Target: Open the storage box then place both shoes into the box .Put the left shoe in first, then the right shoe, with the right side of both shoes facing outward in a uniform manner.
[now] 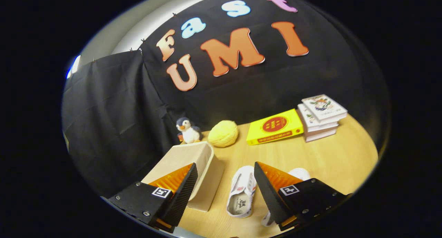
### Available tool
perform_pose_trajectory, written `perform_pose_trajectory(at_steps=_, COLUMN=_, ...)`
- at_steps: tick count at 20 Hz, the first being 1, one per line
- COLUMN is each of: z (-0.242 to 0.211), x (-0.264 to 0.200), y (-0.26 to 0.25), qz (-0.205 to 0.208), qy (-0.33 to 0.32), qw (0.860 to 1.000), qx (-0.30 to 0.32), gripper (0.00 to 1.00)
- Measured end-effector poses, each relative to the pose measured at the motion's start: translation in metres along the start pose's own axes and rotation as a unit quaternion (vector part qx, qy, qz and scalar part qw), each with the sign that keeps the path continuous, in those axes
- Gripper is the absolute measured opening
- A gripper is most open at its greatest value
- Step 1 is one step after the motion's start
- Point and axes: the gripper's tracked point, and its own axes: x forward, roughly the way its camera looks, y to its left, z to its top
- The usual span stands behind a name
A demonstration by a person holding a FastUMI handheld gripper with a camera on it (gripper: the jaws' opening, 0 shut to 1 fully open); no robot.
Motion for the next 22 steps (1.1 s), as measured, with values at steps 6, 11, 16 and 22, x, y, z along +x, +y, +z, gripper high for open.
perform_pose_trajectory(at_steps=6, z=-0.040, x=0.053, y=0.031, qz=0.117, qy=0.106, qw=0.983, qx=0.093, gripper=0.98)
perform_pose_trajectory(at_steps=11, z=-0.064, x=0.081, y=0.047, qz=0.184, qy=0.177, qw=0.950, qx=0.180, gripper=0.98)
perform_pose_trajectory(at_steps=16, z=-0.082, x=0.095, y=0.060, qz=0.225, qy=0.221, qw=0.921, qx=0.230, gripper=0.97)
perform_pose_trajectory(at_steps=22, z=-0.075, x=0.086, y=0.077, qz=0.256, qy=0.226, qw=0.903, qx=0.259, gripper=0.93)
